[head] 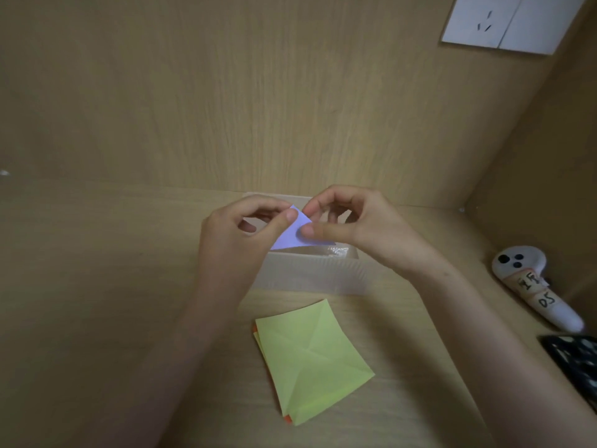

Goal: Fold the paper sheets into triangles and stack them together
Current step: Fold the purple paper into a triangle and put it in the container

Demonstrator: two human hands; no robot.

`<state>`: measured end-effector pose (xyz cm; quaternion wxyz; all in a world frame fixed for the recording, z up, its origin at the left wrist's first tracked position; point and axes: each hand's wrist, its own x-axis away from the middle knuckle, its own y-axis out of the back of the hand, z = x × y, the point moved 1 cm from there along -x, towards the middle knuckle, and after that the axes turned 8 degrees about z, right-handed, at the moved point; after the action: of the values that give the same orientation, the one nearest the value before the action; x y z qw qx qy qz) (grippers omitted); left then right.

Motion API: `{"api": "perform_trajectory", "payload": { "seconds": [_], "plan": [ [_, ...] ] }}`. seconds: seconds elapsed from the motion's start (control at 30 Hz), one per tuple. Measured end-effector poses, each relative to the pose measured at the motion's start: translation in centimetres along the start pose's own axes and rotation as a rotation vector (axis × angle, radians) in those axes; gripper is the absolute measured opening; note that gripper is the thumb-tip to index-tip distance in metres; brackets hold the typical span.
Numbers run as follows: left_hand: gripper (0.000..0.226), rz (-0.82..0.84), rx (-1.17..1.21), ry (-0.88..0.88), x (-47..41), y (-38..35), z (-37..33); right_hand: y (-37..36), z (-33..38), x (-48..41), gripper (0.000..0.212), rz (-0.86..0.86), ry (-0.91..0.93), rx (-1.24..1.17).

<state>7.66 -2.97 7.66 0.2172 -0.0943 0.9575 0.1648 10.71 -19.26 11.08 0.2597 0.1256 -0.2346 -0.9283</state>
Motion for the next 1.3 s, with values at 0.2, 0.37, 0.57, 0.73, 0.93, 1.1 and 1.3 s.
{"api": "perform_trajectory", "payload": {
  "seconds": [0.2,0.37,0.57,0.73,0.93,1.1,1.3],
  "plan": [
    [0.016,0.015,0.042,0.002,0.6,-0.2,0.2,-1.1,-0.3,0.1,0.006,-0.101,0.02,-0.126],
    [0.02,0.038,0.053,0.012,0.9,-0.1,0.3,-1.7,-0.4,0.2,0.011,-0.086,0.05,-0.093],
    [0.02,0.0,-0.113,0.001,1.4,-0.3,0.1,-2.1,-0.3,0.3,0.01,-0.099,0.053,0.015],
    [0.019,-0.047,-0.106,0.024,1.5,-0.3,0.3,-1.7,-0.1,0.5,0.011,-0.086,0.039,0.017],
    [0.016,-0.11,-0.044,0.033,1.1,0.6,0.4,-1.0,-0.8,1.3,0.013,-0.084,0.009,-0.003],
    [0.014,-0.087,-0.071,0.0,1.3,0.4,0.3,-0.5,-1.4,1.8,0.013,-0.076,-0.011,-0.057],
    [0.016,-0.131,-0.075,-0.011,1.0,1.3,0.4,0.9,-2.3,2.7,0.016,-0.133,-0.043,-0.053]
  ]
}}
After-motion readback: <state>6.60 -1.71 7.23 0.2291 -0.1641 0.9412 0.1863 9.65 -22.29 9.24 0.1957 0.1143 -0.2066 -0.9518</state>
